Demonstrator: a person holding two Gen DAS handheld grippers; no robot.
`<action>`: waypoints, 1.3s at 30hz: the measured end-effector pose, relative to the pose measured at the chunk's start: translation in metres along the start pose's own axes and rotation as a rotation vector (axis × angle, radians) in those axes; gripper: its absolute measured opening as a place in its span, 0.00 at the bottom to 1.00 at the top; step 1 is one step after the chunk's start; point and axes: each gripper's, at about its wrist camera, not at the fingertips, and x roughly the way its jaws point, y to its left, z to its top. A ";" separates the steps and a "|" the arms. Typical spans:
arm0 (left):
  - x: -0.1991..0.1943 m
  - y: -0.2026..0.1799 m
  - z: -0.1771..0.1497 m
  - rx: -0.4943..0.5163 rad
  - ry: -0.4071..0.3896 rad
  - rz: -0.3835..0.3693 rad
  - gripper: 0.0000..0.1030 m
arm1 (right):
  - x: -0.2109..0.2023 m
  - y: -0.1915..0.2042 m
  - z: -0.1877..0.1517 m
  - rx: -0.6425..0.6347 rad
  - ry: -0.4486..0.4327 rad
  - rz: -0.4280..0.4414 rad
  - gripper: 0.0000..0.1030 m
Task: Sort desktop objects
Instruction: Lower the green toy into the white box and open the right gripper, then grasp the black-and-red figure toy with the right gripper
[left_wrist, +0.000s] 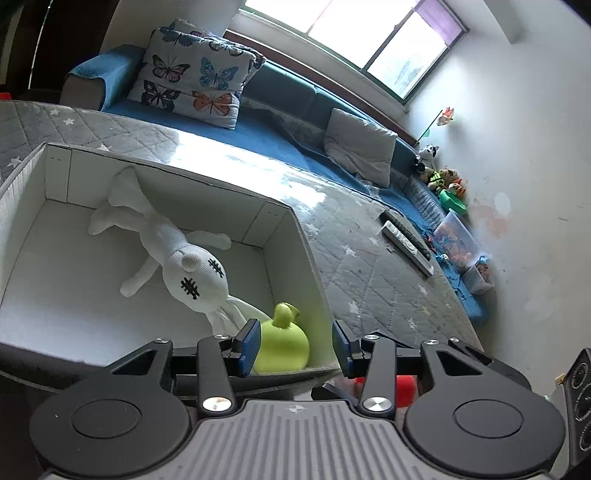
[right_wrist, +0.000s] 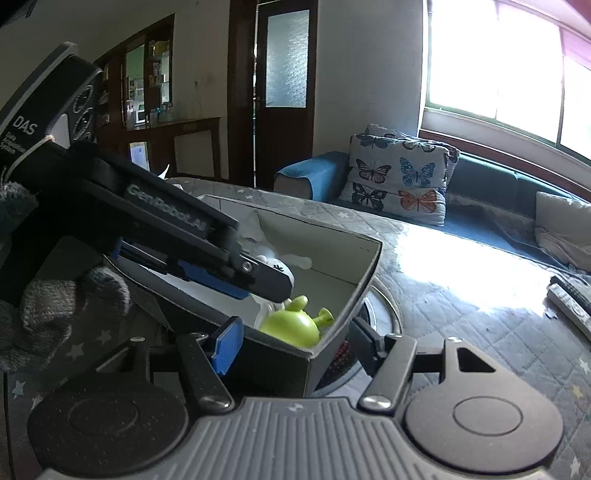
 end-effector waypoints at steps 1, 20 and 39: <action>-0.002 -0.002 -0.002 0.004 -0.001 -0.001 0.44 | -0.002 -0.001 -0.002 0.006 -0.001 -0.001 0.63; -0.020 -0.040 -0.067 0.036 0.025 -0.055 0.44 | -0.072 -0.005 -0.063 0.085 -0.012 -0.050 0.74; -0.003 -0.033 -0.077 -0.035 0.058 -0.039 0.44 | -0.070 0.011 -0.078 0.099 0.000 0.028 0.72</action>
